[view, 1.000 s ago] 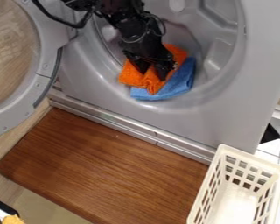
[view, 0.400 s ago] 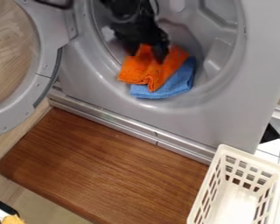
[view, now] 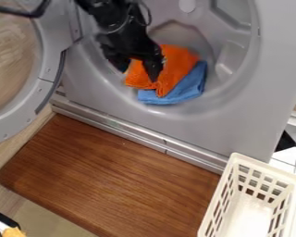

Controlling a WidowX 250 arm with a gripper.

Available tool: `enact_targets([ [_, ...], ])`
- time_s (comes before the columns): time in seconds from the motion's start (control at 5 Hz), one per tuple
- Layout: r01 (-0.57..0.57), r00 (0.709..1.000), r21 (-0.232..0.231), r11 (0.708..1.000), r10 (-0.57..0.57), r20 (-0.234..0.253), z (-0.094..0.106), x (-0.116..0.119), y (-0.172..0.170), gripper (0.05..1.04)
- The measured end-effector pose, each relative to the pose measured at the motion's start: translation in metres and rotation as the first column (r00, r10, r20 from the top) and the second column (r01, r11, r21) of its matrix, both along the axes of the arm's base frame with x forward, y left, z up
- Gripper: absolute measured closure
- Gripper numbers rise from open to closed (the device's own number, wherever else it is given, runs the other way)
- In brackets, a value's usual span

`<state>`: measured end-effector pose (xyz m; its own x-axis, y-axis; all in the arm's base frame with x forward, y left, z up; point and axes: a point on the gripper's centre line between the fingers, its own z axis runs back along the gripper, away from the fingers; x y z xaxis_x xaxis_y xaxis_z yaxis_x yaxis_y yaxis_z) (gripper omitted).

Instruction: Put the orange cloth on top of the blue cloth

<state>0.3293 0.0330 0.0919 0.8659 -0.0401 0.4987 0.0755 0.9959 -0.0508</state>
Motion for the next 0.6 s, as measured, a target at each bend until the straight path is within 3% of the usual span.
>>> enact_targets([
  [0.2, 0.023, 0.999, 0.001, 1.0, -0.023, -0.028, -0.0072, -0.0237, -0.0006, 0.083],
  [0.6, 0.031, 0.999, 0.005, 0.999, -0.031, -0.026, -0.0067, -0.0235, -0.0012, 0.083],
])
